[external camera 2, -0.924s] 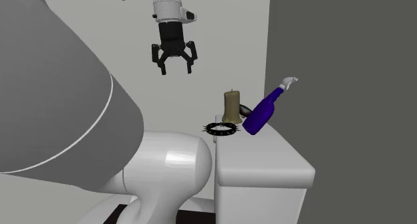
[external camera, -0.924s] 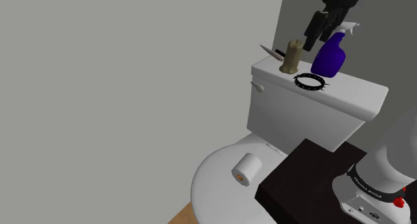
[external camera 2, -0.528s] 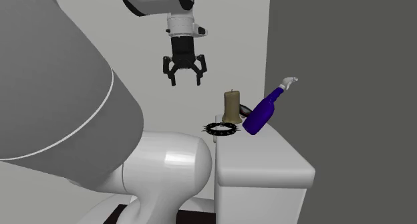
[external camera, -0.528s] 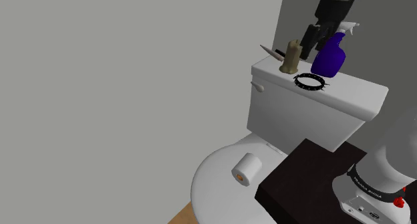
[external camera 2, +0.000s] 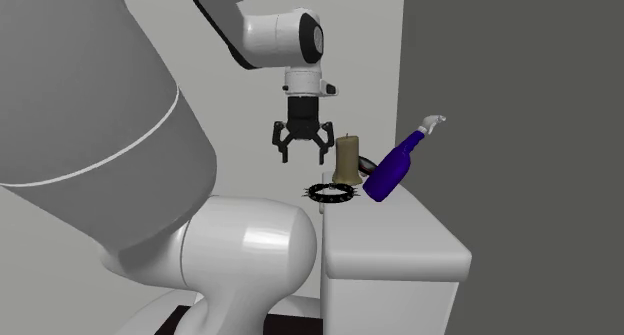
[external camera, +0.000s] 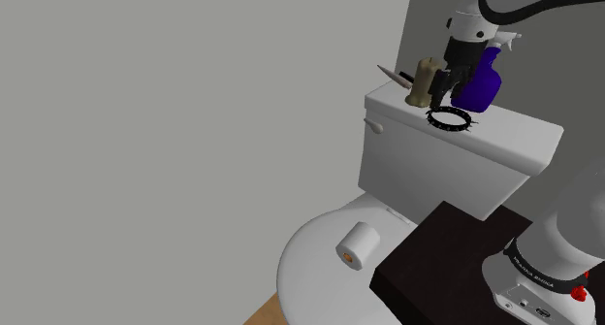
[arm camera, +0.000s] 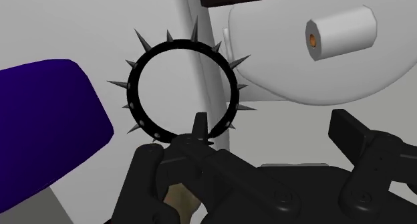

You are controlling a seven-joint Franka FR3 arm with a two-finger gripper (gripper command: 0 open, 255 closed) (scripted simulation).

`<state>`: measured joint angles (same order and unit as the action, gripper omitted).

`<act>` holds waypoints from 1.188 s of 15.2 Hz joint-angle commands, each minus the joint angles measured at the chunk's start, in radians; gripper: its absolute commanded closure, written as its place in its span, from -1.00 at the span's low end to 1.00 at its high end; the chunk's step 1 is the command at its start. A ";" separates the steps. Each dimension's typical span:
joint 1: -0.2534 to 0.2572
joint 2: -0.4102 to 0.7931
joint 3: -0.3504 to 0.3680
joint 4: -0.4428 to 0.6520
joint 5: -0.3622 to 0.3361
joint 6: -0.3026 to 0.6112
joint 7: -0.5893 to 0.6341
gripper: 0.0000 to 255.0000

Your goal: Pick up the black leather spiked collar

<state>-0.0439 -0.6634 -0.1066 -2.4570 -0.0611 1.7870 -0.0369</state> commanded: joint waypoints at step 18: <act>-0.015 0.075 -0.041 -0.107 -0.013 0.150 -0.027 1.00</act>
<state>-0.0591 -0.5889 -0.1480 -2.5637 -0.0744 1.9367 -0.0636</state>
